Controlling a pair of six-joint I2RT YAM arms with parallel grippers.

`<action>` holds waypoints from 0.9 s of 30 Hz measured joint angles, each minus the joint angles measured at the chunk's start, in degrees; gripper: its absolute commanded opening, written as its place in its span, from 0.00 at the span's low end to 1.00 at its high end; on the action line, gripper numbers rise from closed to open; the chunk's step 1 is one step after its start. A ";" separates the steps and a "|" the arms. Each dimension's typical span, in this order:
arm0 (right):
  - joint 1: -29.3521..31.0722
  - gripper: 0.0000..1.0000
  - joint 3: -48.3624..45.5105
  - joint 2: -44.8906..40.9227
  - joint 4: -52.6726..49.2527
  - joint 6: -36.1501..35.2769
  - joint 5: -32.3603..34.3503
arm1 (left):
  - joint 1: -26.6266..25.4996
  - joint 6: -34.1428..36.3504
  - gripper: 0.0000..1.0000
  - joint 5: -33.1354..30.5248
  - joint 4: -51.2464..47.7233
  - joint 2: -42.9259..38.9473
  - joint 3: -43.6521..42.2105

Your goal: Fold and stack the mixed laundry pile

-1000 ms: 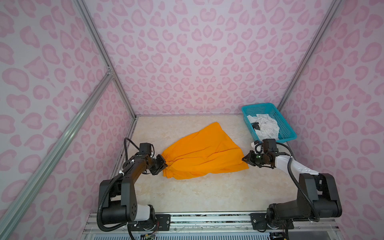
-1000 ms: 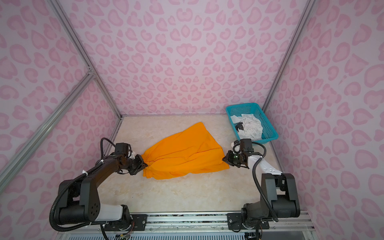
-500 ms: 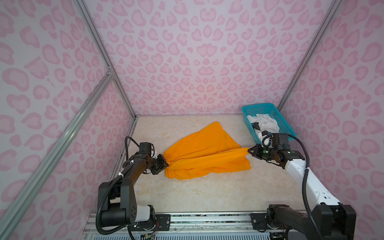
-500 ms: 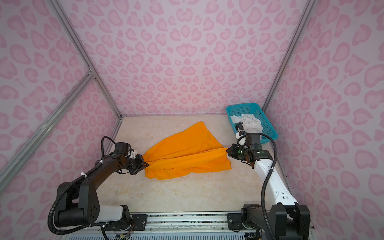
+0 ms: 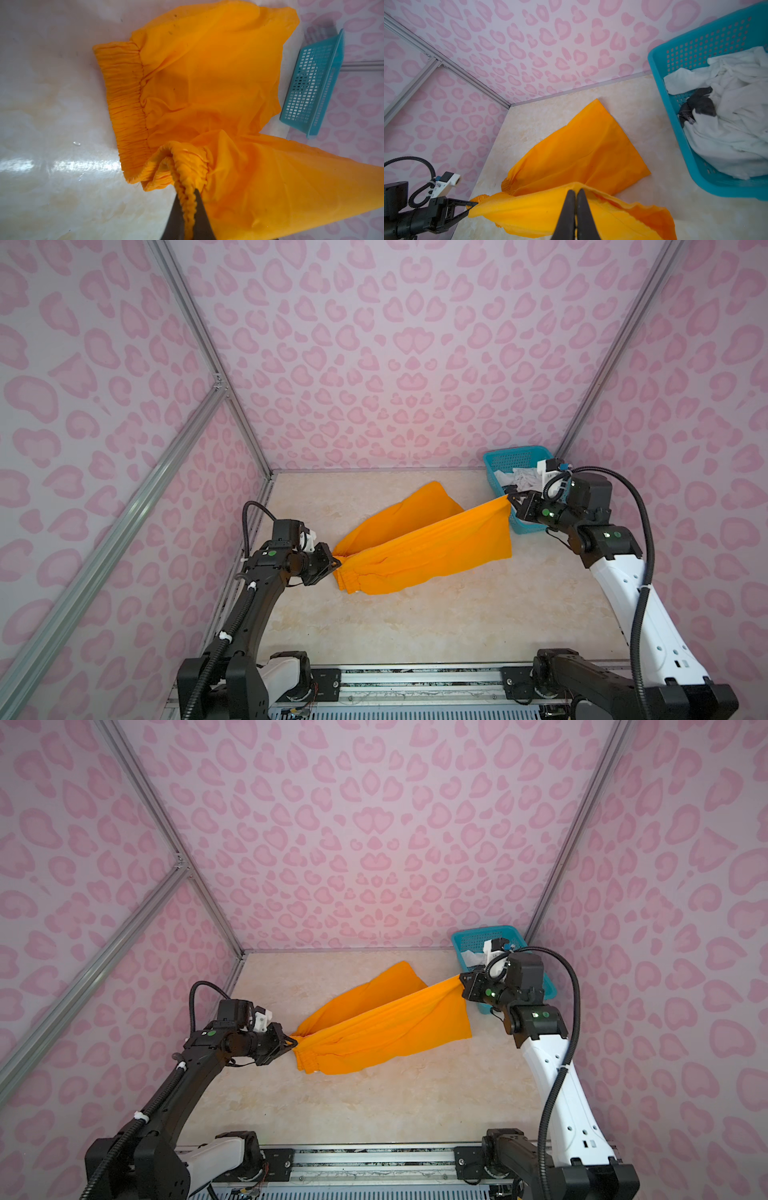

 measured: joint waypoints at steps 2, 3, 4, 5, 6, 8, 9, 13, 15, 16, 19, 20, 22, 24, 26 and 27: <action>1.75 0.00 3.15 4.15 1.86 0.15 0.13 | 0.57 -1.27 0.03 0.39 2.03 2.19 0.37; 2.82 0.00 5.31 6.91 3.32 0.13 0.17 | 0.74 -1.70 0.03 0.74 3.41 3.63 0.39; 3.78 0.00 7.43 9.75 4.59 0.04 0.26 | 0.94 -2.32 0.03 1.07 4.57 4.98 0.39; 4.94 0.00 9.81 12.96 5.77 -0.13 0.68 | 1.05 -2.75 0.03 1.38 5.64 6.29 0.33; 5.99 0.00 12.28 16.15 6.38 -0.15 0.98 | 1.22 -3.08 0.03 1.57 6.97 7.56 0.07; 7.67 0.00 17.40 22.23 7.04 -0.35 1.03 | 1.73 -3.93 0.03 1.75 9.51 9.27 -1.14; 8.37 0.00 19.93 25.62 7.98 -0.37 1.07 | 2.19 -4.46 0.03 1.77 10.84 9.92 -2.10; 9.53 0.00 28.63 37.81 10.27 -0.04 0.31 | 4.96 -6.43 0.03 2.21 15.63 12.83 -4.90; 9.53 0.00 32.81 44.59 10.69 0.55 0.55 | 5.79 -7.39 0.03 2.67 18.01 14.91 -4.85; 9.53 0.00 35.28 48.09 10.40 0.68 0.81 | 6.08 -7.41 0.03 3.02 18.71 16.24 -4.35; 9.53 0.00 40.96 56.54 8.79 1.29 2.27 | 6.23 -7.56 0.03 4.44 20.02 20.57 -0.90; 9.49 0.00 41.55 58.51 8.37 1.55 2.93 | 6.23 -7.50 0.03 4.98 20.61 22.08 0.63; 9.38 0.07 41.38 60.76 7.72 2.32 3.54 | 6.34 -7.30 0.03 5.81 21.11 24.52 3.26; 9.09 0.24 40.74 62.16 7.76 3.06 4.00 | 6.75 -7.15 0.03 6.64 21.99 27.36 6.08; 8.66 0.34 40.48 62.97 7.89 4.00 4.00 | 7.23 -7.17 0.06 7.41 23.06 29.68 7.80; 8.33 0.38 40.19 63.17 8.22 3.93 3.96 | 7.58 -7.39 0.07 7.89 23.71 30.84 8.46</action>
